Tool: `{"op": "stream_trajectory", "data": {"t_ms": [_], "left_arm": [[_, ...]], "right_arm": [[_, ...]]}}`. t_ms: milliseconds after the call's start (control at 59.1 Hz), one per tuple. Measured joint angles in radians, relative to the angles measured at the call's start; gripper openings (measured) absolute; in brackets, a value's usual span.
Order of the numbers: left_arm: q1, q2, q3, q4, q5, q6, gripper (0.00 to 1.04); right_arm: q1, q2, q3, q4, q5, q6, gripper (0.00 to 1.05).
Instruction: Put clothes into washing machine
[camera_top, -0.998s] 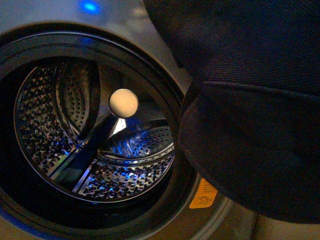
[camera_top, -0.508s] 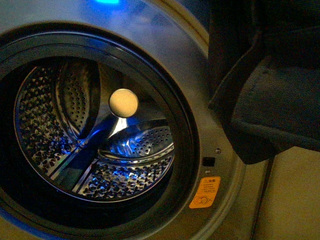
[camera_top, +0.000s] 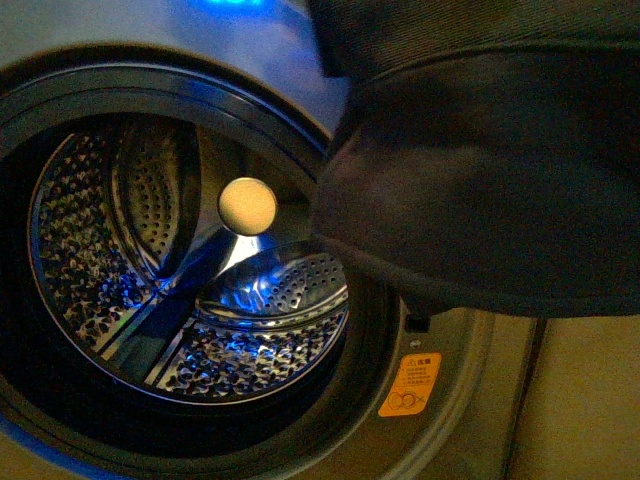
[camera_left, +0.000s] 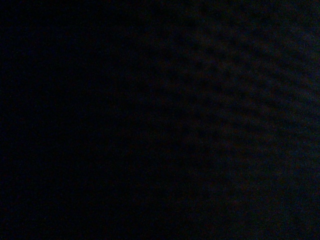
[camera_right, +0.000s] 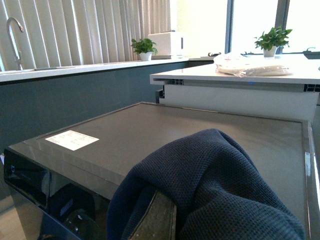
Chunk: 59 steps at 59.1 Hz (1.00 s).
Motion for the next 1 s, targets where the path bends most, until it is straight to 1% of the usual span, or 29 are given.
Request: {"op": "stream_trajectory", "data": {"t_ms": [68,85,135,186,254,305,372,406,474,508,575,609,626,660,677,711,744,778,795,829,897,914,930,998], "left_arm": [[0.008,0.000,0.000,-0.006,-0.039,0.002,0.97],[0.012,0.000,0.000,-0.008,-0.058,0.000,0.93],[0.018,0.000,0.000,-0.010,-0.081,-0.002,0.88],[0.032,-0.008,-0.006,-0.006,-0.111,-0.006,0.77],[0.045,-0.021,-0.021,0.006,-0.121,-0.015,0.68],[0.058,-0.037,-0.041,0.029,-0.124,-0.022,0.59],[0.076,-0.060,-0.068,0.053,-0.121,-0.036,0.49],[0.082,-0.066,-0.076,0.056,-0.119,-0.043,0.45],[0.102,-0.090,-0.097,0.060,-0.103,-0.054,0.35],[0.109,-0.098,-0.104,0.062,-0.096,-0.057,0.32],[0.129,-0.119,-0.122,0.063,-0.074,-0.076,0.22],[0.135,-0.126,-0.127,0.063,-0.066,-0.080,0.19],[0.142,-0.132,-0.133,0.064,-0.060,-0.081,0.17],[0.149,-0.138,-0.139,0.067,-0.056,-0.084,0.15],[0.155,-0.143,-0.145,0.068,-0.051,-0.089,0.13],[0.163,-0.149,-0.152,0.068,-0.043,-0.093,0.13],[0.177,-0.163,-0.167,0.074,-0.027,-0.098,0.12],[0.185,-0.169,-0.176,0.076,-0.019,-0.100,0.12],[0.193,-0.177,-0.185,0.079,-0.011,-0.102,0.12],[0.200,-0.185,-0.195,0.080,-0.001,-0.106,0.12],[0.233,-0.224,-0.249,0.106,0.052,-0.117,0.12],[0.242,-0.235,-0.267,0.117,0.063,-0.117,0.12],[0.251,-0.246,-0.285,0.126,0.076,-0.121,0.12],[0.282,-0.280,-0.341,0.153,0.115,-0.128,0.12]], "right_arm": [[0.000,0.000,0.000,0.000,0.000,0.000,0.05],[0.000,0.000,0.000,0.000,-0.001,0.000,0.05],[0.000,0.000,-0.001,0.000,-0.001,0.000,0.05],[0.000,0.000,-0.001,0.000,-0.001,0.000,0.05],[0.000,0.000,-0.001,0.000,-0.002,0.000,0.05],[0.000,0.000,-0.001,0.000,-0.002,0.000,0.06],[0.000,0.000,-0.001,0.000,-0.003,0.000,0.17],[0.000,0.000,-0.001,0.000,-0.003,0.000,0.20],[0.000,-0.001,-0.001,0.002,-0.003,0.000,0.31],[0.000,-0.002,-0.001,0.002,-0.003,0.000,0.34],[0.000,-0.003,-0.001,0.002,-0.003,0.001,0.45],[0.000,-0.004,-0.001,0.002,-0.003,0.001,0.49],[0.000,-0.005,-0.001,0.002,-0.003,0.001,0.53],[0.000,-0.005,-0.001,0.002,-0.003,0.001,0.56],[0.000,-0.005,-0.001,0.003,-0.003,0.001,0.59],[0.000,-0.005,-0.001,0.003,-0.003,0.001,0.63],[0.000,-0.005,-0.001,0.003,-0.003,0.001,0.71],[0.000,-0.005,-0.001,0.004,-0.003,0.001,0.73],[0.000,-0.005,-0.001,0.004,-0.003,0.001,0.77],[0.000,-0.005,-0.001,0.004,-0.003,0.001,0.80],[0.000,-0.005,-0.001,0.004,-0.003,0.001,0.95],[0.000,-0.005,-0.001,0.004,-0.003,0.001,0.97],[0.000,-0.005,-0.001,0.004,-0.003,0.003,0.99],[0.000,-0.007,-0.001,0.004,-0.003,0.002,0.97]]}}
